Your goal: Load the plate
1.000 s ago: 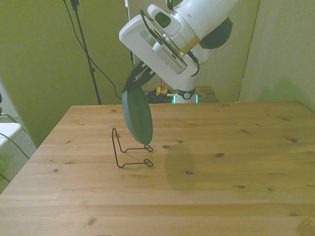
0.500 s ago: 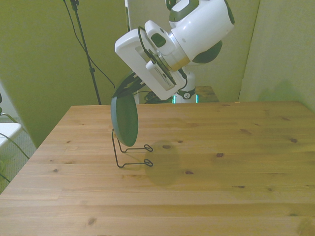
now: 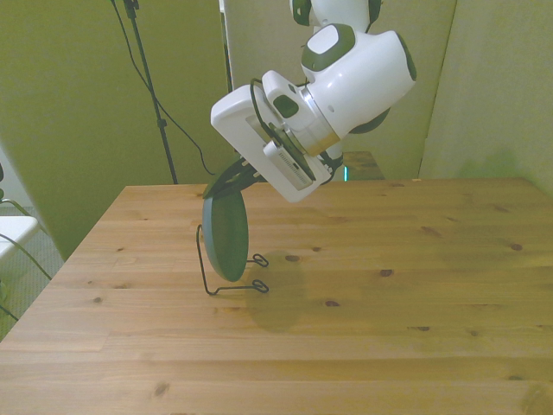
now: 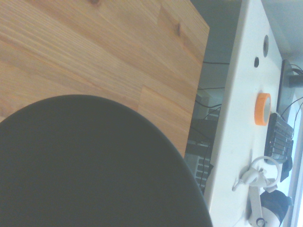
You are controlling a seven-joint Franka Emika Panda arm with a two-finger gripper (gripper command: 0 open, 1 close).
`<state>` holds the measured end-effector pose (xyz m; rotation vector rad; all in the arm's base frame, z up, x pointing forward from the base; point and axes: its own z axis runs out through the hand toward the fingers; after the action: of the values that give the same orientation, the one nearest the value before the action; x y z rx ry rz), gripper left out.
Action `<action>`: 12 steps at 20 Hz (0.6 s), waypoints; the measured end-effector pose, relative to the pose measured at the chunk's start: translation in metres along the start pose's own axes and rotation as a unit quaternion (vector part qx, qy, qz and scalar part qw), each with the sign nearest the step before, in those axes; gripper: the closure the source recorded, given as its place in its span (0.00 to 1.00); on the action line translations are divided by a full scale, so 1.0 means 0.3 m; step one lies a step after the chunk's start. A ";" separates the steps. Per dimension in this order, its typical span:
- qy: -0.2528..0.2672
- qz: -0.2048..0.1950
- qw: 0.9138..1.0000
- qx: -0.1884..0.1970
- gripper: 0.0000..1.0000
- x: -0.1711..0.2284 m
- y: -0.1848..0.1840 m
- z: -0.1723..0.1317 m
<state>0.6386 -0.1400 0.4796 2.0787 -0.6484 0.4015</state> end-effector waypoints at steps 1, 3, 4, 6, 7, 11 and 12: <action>0.001 0.000 1.000 0.001 1.00 -0.002 -0.006 -0.006; 0.002 0.001 1.000 0.003 1.00 -0.003 -0.012 -0.013; 0.002 0.003 1.000 0.003 1.00 -0.003 -0.014 -0.013; 0.002 0.006 1.000 0.002 1.00 -0.005 -0.016 -0.011; 0.002 0.006 1.000 0.002 1.00 -0.005 -0.018 -0.009; 0.003 0.010 1.000 -0.001 0.00 -0.007 -0.025 -0.003; 0.002 0.010 1.000 -0.001 0.00 -0.008 -0.028 -0.002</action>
<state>0.6414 -0.1350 0.4730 2.0705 -0.6675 0.4176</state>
